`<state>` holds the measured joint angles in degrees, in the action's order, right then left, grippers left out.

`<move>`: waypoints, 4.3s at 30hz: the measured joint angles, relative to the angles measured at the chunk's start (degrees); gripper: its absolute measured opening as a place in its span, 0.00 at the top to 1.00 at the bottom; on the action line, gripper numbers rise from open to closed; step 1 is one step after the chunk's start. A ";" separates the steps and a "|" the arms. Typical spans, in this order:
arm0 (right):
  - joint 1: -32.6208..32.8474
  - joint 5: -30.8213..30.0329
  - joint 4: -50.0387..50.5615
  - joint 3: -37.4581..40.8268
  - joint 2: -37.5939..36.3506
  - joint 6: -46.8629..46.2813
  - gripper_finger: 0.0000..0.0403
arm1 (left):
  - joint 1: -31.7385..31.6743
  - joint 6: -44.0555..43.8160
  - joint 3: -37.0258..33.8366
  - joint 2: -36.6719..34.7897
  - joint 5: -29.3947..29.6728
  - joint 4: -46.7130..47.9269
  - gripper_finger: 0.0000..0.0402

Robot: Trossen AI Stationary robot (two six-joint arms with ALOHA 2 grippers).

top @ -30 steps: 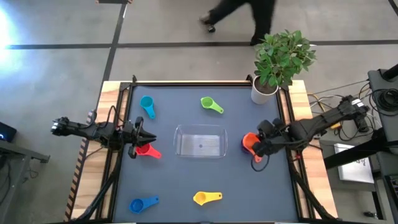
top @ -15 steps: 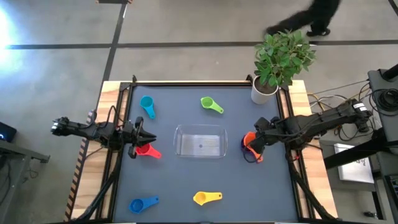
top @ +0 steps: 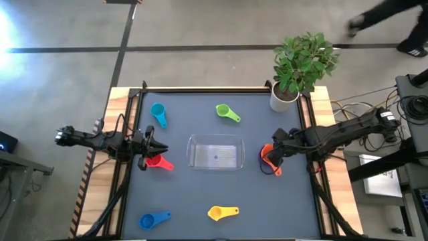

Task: Nest measuring cups in basket
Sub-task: Stack the orange measuring cup on top of the violet measuring cup, then stack the red measuring cup on top of the orange measuring cup

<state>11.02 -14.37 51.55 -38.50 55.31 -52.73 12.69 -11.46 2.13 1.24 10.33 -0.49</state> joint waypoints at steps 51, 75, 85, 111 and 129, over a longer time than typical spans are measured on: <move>32.40 -34.54 -58.48 16.51 -6.30 30.05 0.86 | 0.01 0.00 -0.01 0.00 0.00 0.08 0.90; 32.62 -31.70 -60.00 19.21 -5.68 26.75 0.87 | 0.02 2.67 0.00 -0.01 0.03 -4.73 0.90; 32.62 -31.70 -60.00 19.21 -5.69 26.37 0.87 | -0.07 -14.14 0.00 0.32 4.61 -19.71 0.90; 32.62 -31.70 -59.72 19.21 -5.64 26.32 0.87 | 0.02 -44.30 42.32 46.37 10.39 61.49 0.88; 32.62 -30.08 -59.28 19.21 -5.62 26.23 0.87 | 3.63 -58.55 36.32 52.05 5.09 65.70 0.41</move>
<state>43.64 -44.44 -7.73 -19.29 49.69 -26.50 16.32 -70.01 38.45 53.30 15.42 65.21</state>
